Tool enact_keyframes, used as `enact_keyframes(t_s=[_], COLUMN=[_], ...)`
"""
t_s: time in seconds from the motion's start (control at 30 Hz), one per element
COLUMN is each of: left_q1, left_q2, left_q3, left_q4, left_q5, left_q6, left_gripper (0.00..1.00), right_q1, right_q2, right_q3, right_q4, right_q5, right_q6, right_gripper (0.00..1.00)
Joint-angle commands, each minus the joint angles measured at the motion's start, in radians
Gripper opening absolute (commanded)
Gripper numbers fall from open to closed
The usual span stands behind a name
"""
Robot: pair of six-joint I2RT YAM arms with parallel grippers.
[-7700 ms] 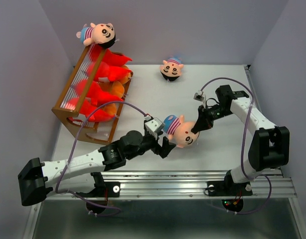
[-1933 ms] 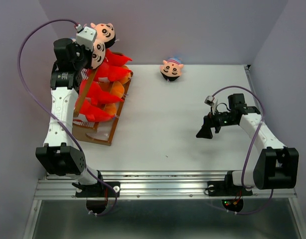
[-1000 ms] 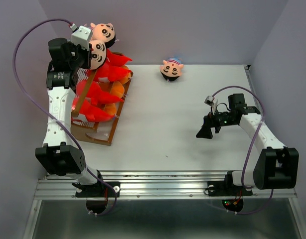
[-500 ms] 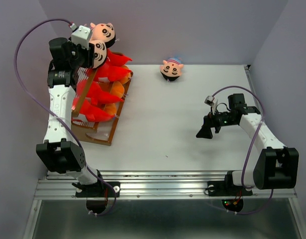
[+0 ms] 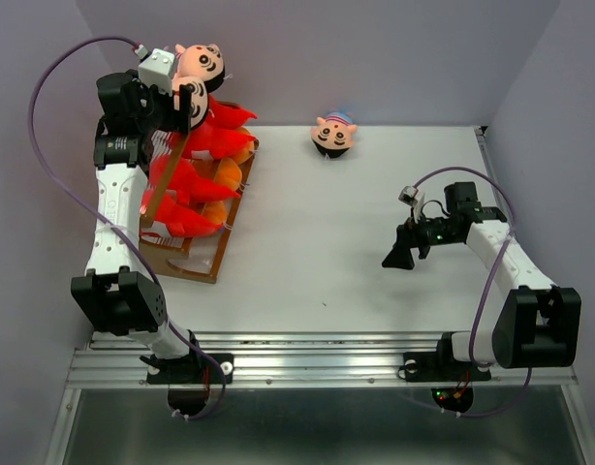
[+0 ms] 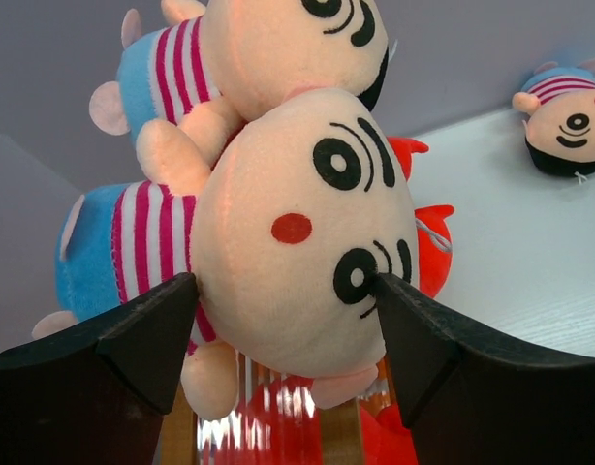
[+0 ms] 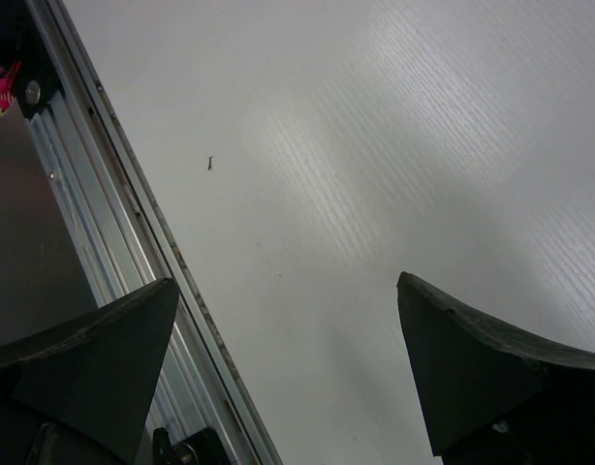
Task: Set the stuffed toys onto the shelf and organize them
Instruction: Place the stuffed toy onto shelf, then grab a stuffed toy with the right arm
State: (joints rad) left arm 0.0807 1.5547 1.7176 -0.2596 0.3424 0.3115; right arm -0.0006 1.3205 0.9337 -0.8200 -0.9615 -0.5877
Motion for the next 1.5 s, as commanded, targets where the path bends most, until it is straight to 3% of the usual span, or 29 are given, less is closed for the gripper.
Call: enact_keyframes(t_s=[0.0, 0.03, 1.07, 1.33, 1.47], left_q1=[0.010, 0.010, 0.024, 0.025, 0.025], left_q2=[-0.024, -0.025, -0.100, -0.215, -0.348], left_q3=[0.046, 0.046, 0.065, 0.054, -0.089], left_q4=[0.039, 0.039, 0.079, 0.137, 0.197], left_q5=[-0.006, -0.013, -0.048, -0.039, -0.020], left_q6=[-0.017, -0.018, -0.095, -0.236, -0.305], left_gripper=[0.89, 0.93, 0.94, 0.99, 0.99], right_q1=[-0.007, -0.007, -0.007, -0.016, -0.016], right_q2=[-0.012, -0.012, -0.012, -0.014, -0.015], right_q3=[-0.004, -0.004, -0.006, -0.007, -0.007], right_q4=[0.027, 0.027, 0.027, 0.028, 0.036], right_q5=[-0.014, -0.014, -0.013, 0.007, 0.009], right_q6=[-0.017, -0.017, -0.017, -0.024, -0.023], right_gripper=[1.00, 1.00, 1.00, 1.00, 1.00])
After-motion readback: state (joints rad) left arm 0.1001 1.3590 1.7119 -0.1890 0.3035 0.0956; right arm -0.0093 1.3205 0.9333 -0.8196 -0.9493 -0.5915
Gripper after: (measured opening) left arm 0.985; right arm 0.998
